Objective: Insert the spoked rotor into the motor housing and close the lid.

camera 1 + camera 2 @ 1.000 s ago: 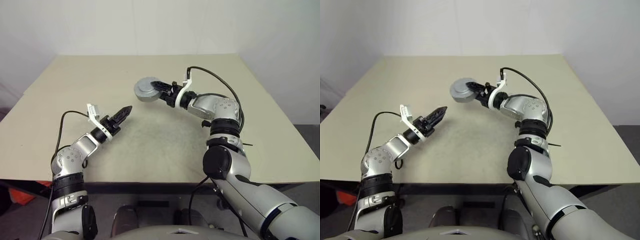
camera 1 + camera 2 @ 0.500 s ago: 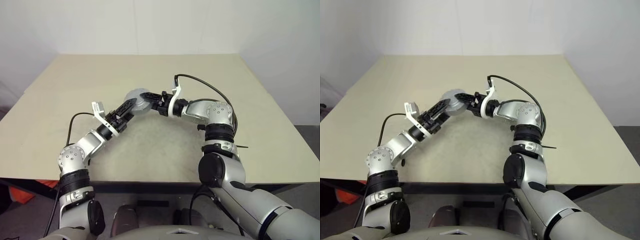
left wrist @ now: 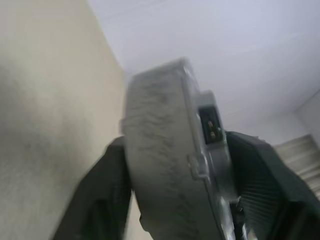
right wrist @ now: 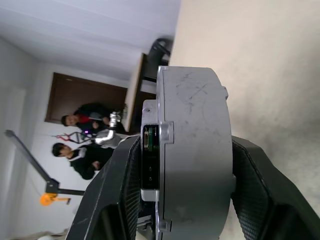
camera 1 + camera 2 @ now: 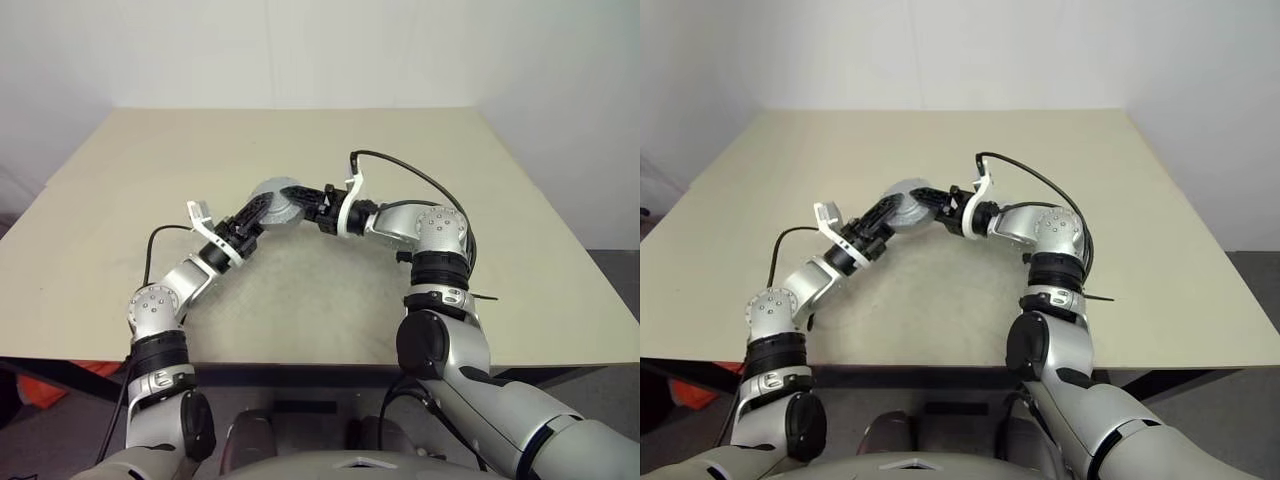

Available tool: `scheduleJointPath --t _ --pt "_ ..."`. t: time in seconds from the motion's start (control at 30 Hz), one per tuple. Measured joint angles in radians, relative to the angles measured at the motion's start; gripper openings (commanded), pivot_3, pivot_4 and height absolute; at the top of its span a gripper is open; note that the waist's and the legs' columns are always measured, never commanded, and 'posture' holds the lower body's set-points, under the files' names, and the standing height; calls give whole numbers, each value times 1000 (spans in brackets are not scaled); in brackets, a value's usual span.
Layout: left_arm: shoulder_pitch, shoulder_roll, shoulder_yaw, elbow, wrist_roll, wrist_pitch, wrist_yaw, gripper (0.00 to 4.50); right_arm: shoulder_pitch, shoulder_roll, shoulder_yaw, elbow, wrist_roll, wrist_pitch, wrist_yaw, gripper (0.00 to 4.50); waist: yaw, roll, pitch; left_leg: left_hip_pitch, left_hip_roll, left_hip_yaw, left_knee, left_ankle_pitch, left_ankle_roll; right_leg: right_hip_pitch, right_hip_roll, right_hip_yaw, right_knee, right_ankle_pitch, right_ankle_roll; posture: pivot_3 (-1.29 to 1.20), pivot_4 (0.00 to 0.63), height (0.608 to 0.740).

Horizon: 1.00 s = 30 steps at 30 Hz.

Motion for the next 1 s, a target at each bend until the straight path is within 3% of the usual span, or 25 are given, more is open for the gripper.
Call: scheduleJointPath --t 0.3,0.5,0.77,1.0 --pt "-8 8 -8 19 -1 -7 -1 2389 4 -3 15 0 1 -20 8 2096 0 0 0 0 0 0 1 0 0 0 0 0 1 0 0 0 0 740" --pt "-11 24 -34 19 38 -19 4 2389 36 -16 99 -10 -33 -82 23 4045 0 0 0 0 0 0 2 0 0 1 0 0 1 0 0 0 0 740" --pt "17 32 -46 22 134 -81 14 2389 66 -45 221 -46 -165 -330 25 4045 -1 -1 0 0 0 0 4 0 0 1 0 0 3 1 1 0 0 740" --pt "23 72 9 56 250 -258 69 2389 79 -87 229 -35 -180 -379 51 4045 -3 -2 1 0 0 -1 5 0 0 1 0 0 4 1 1 0 0 740"
